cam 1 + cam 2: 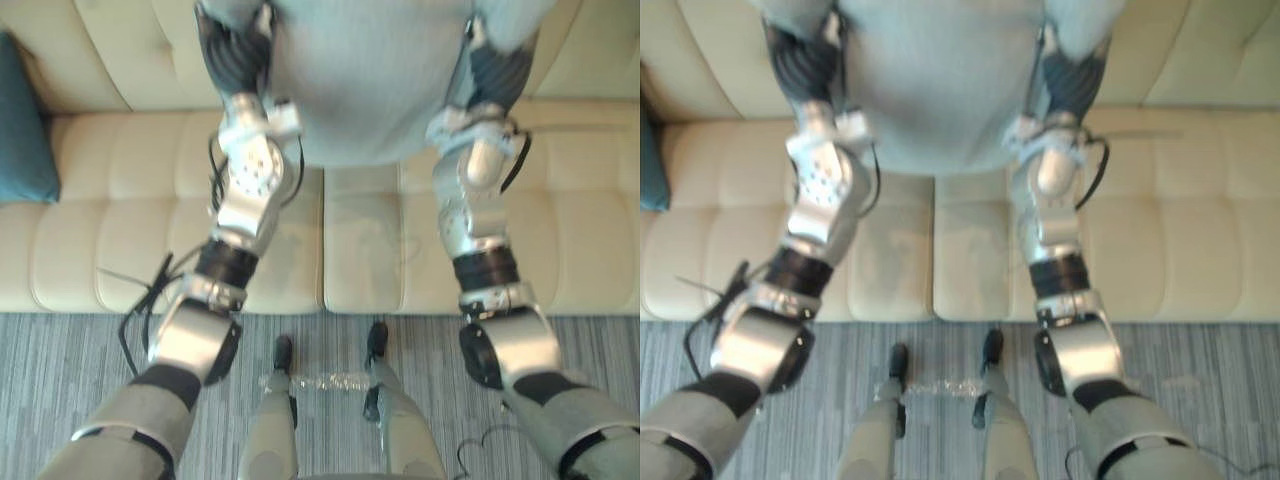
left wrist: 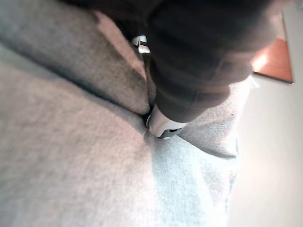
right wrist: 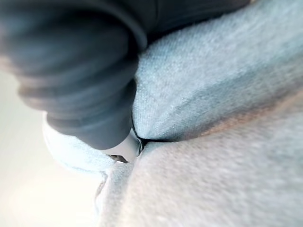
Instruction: Pick up cushions and gather them together orderly.
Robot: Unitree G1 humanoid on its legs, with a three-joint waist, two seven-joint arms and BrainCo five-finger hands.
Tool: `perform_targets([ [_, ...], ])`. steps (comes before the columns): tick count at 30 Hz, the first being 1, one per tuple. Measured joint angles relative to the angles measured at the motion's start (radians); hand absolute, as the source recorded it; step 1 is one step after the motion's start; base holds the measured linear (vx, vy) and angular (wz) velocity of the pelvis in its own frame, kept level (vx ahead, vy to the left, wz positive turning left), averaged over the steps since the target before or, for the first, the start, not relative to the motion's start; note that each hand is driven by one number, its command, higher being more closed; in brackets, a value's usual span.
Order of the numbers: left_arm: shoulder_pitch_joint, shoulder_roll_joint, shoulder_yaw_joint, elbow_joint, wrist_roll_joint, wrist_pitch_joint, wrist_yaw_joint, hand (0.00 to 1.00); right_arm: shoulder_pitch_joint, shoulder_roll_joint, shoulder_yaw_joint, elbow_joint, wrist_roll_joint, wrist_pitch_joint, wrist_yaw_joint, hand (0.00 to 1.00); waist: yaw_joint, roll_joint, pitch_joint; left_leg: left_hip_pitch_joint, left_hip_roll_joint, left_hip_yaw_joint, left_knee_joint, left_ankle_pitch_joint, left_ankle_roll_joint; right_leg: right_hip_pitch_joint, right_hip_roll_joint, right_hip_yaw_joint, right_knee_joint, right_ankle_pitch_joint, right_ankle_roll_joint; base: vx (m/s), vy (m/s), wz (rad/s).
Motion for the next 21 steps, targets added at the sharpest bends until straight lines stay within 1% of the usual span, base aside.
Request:
perform_targets([
  [1, -0.014, 0.002, 0.003, 0.017, -0.004, 0.0, -0.001, 1.0, -0.017, 0.0, 0.0, 0.015, 0.0, 0.0, -0.002, 1.0, -0.001, 0.0, 0.007, -0.004, -0.001, 0.0, 0.0, 0.0, 0.0, -0.005, -0.001, 0.001, 0.0, 0.002, 0.001, -0.03, 0.034, 0.01],
  [3, -0.066, 0.007, 0.032, 0.08, -0.026, 0.0, -0.023, 1.0, -0.092, 0.001, -0.004, 0.083, 0.0, 0.001, -0.004, 1.0, -0.008, 0.0, 0.045, -0.018, -0.003, 0.001, 0.0, 0.0, 0.0, -0.021, -0.002, 0.005, -0.001, 0.004, 0.003, -0.03, 0.032, -0.01],
  [5, -0.104, 0.02, 0.039, 0.128, -0.052, 0.0, -0.043, 1.0, -0.152, -0.002, -0.01, 0.155, 0.0, 0.001, -0.004, 1.0, -0.016, 0.002, 0.062, -0.049, -0.004, 0.0, 0.0, 0.001, 0.001, -0.049, -0.004, 0.005, -0.002, 0.008, 0.006, -0.03, 0.04, 0.04],
  [8, -0.134, 0.045, 0.04, 0.158, -0.062, 0.004, -0.072, 1.0, -0.224, -0.008, -0.012, 0.241, 0.006, 0.009, 0.0, 1.0, -0.021, 0.003, 0.1, -0.085, -0.009, 0.001, 0.003, 0.001, 0.001, -0.082, -0.007, 0.014, -0.011, 0.021, 0.011, -0.02, 0.06, 0.01],
  [9, -0.142, 0.047, 0.05, 0.171, -0.062, 0.004, -0.086, 1.0, -0.258, -0.016, -0.013, 0.271, 0.007, 0.01, 0.013, 1.0, -0.021, 0.002, 0.109, -0.117, -0.015, 0.002, 0.007, 0.001, 0.001, -0.112, -0.013, 0.022, -0.017, 0.028, 0.016, -0.01, 0.067, 0.0],
  [10, -0.148, 0.047, 0.051, 0.178, -0.062, 0.004, -0.087, 1.0, -0.265, -0.019, -0.013, 0.274, 0.007, 0.009, 0.017, 1.0, -0.021, 0.003, 0.114, -0.12, -0.016, 0.002, 0.008, 0.001, 0.001, -0.115, -0.014, 0.022, -0.018, 0.028, 0.016, -0.01, 0.068, 0.01],
  [11, -0.171, 0.047, 0.064, 0.195, -0.062, 0.001, -0.09, 0.0, -0.289, -0.029, -0.013, 0.274, 0.007, 0.008, 0.031, 1.0, -0.021, 0.002, 0.131, -0.129, -0.019, 0.003, 0.009, 0.001, 0.001, -0.126, -0.018, 0.025, -0.018, 0.034, 0.021, -0.01, 0.068, 0.04],
  [12, -0.203, 0.051, 0.08, 0.198, -0.061, -0.012, -0.101, 0.0, -0.326, -0.043, -0.012, 0.274, 0.007, 0.005, 0.045, 0.0, -0.021, 0.002, 0.136, -0.155, -0.023, 0.003, 0.011, 0.001, 0.001, -0.148, -0.021, 0.029, -0.02, 0.041, 0.024, -0.02, 0.066, 0.05],
  [15, -0.222, 0.057, 0.083, 0.219, -0.058, -0.022, -0.112, 0.0, -0.339, -0.064, -0.015, 0.274, 0.007, -0.002, 0.049, 0.0, -0.019, 0.002, 0.136, -0.17, -0.027, 0.005, 0.011, 0.001, 0.002, -0.161, -0.025, 0.03, -0.022, 0.042, 0.025, -0.02, 0.054, 0.06],
  [18, -0.222, 0.057, 0.119, 0.219, -0.058, -0.031, -0.138, 0.0, -0.339, -0.08, -0.014, 0.249, 0.007, -0.019, 0.058, 0.0, -0.017, 0.002, 0.136, -0.198, -0.027, 0.008, 0.013, 0.002, 0.004, -0.187, -0.028, 0.03, -0.019, 0.042, 0.026, -0.04, 0.031, 0.06],
  [21, -0.219, 0.059, 0.16, 0.215, -0.058, -0.033, -0.154, 0.0, -0.329, -0.094, -0.017, 0.197, 0.013, -0.024, 0.058, 0.0, -0.016, 0.002, 0.136, -0.239, -0.022, 0.009, 0.041, -0.003, 0.008, -0.215, -0.027, 0.029, -0.014, 0.042, 0.026, -0.05, 0.001, 0.03],
])
